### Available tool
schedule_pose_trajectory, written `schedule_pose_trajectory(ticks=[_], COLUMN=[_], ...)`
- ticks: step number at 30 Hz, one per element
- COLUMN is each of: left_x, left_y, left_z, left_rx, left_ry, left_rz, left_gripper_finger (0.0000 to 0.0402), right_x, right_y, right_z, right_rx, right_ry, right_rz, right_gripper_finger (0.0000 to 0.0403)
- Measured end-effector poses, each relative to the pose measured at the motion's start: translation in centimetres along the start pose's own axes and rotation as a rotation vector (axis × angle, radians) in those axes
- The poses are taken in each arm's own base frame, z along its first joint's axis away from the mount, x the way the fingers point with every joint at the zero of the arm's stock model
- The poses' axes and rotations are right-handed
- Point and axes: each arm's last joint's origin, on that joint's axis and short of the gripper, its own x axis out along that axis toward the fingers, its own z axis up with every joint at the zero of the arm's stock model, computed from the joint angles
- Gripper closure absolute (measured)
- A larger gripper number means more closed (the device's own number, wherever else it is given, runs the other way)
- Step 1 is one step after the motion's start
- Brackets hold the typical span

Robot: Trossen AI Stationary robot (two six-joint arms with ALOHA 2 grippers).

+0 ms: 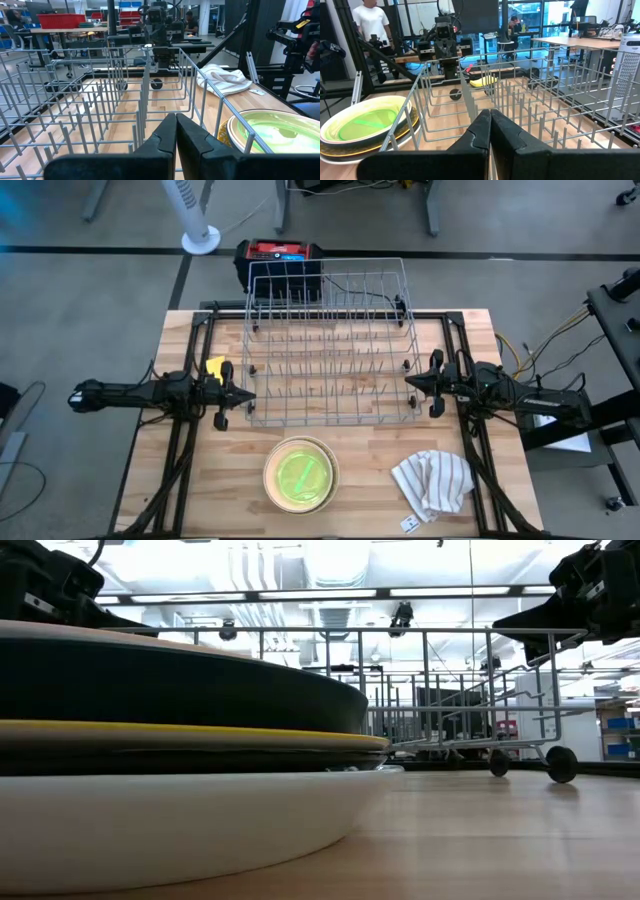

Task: Sort dishes

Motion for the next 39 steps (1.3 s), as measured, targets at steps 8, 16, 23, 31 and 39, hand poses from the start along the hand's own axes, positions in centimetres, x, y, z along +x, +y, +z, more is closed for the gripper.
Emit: schedule_pose_trajectory(ticks=[8,16,23,31,39], left_x=[0.0,-0.1,-0.8,-1.6,-2.5], left_y=[0.0,0.0,0.1,0.1,0.2], left_z=[0.0,0.5,3.2,5.7,8.2], left_rx=[0.001,0.001,0.001,-0.041,-0.095], left_ry=[0.000,-0.007,-0.050,-0.101,-0.198], left_rz=[0.000,0.000,0.001,-0.001,-0.007], left_gripper_finger=[0.0401,0.0401,0.0401,0.0401,0.0401], right_x=[0.0,0.0,-0.1,-0.1,-0.4], right_y=[0.0,0.0,0.1,0.1,0.1], right_z=[0.0,0.5,1.2,1.6,2.7], right_rx=[0.001,-0.003,-0.027,-0.028,0.115], right_ry=[-0.002,-0.050,-0.120,-0.160,-0.195], right_rz=[0.001,0.003,0.005,0.007,0.022], right_gripper_finger=[0.0403,0.0403,0.0403,0.0403,0.0403])
